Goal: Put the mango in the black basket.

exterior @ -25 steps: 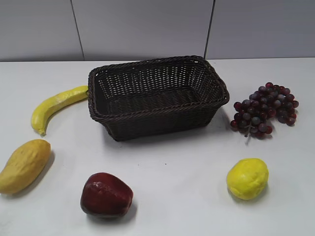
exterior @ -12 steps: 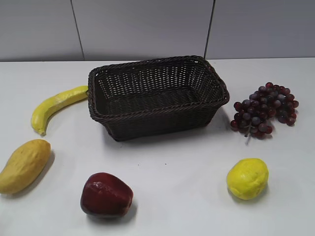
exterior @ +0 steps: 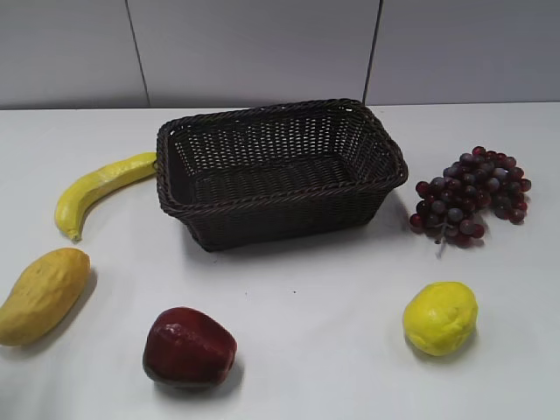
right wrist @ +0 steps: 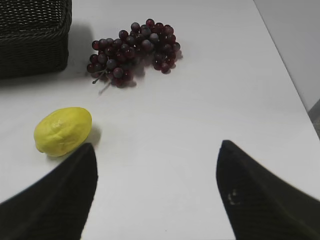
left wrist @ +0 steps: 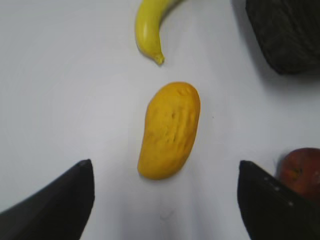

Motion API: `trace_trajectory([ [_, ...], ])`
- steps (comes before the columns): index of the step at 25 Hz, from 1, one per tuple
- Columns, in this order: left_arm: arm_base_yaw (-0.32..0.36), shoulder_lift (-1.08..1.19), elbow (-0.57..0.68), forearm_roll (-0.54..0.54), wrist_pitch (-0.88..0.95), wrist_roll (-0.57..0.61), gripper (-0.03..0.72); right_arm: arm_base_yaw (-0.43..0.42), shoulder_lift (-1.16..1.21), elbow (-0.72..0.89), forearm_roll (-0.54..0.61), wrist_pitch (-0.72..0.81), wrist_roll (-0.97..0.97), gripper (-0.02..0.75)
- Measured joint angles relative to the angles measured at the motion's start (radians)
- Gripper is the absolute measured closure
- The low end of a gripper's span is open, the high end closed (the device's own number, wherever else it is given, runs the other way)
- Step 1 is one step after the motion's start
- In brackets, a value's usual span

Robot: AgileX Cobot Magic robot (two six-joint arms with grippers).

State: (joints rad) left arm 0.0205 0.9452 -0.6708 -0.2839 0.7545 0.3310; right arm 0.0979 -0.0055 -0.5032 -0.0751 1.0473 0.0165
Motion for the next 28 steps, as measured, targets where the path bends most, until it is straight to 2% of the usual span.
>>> trace_trajectory([
  [3,-0.025,0.096,-0.001,-0.023,-0.009,0.043,0.006,0.000,0.000,0.000,0.000,0.000,0.000,0.167],
  [8,-0.127,0.228,-0.003,-0.004,-0.062,0.054,0.006,0.000,0.000,0.000,0.000,0.000,0.000,0.167],
  [18,-0.151,0.505,-0.005,0.011,-0.191,0.054,0.006,0.000,0.000,0.000,0.000,0.000,0.000,0.167],
  [22,-0.177,0.589,-0.005,0.013,-0.277,0.054,0.006,0.000,0.000,0.000,0.000,0.000,0.000,0.167],
  [28,-0.182,0.683,-0.005,0.021,-0.383,0.054,0.006,0.000,0.000,0.000,0.000,0.000,-0.001,0.167],
])
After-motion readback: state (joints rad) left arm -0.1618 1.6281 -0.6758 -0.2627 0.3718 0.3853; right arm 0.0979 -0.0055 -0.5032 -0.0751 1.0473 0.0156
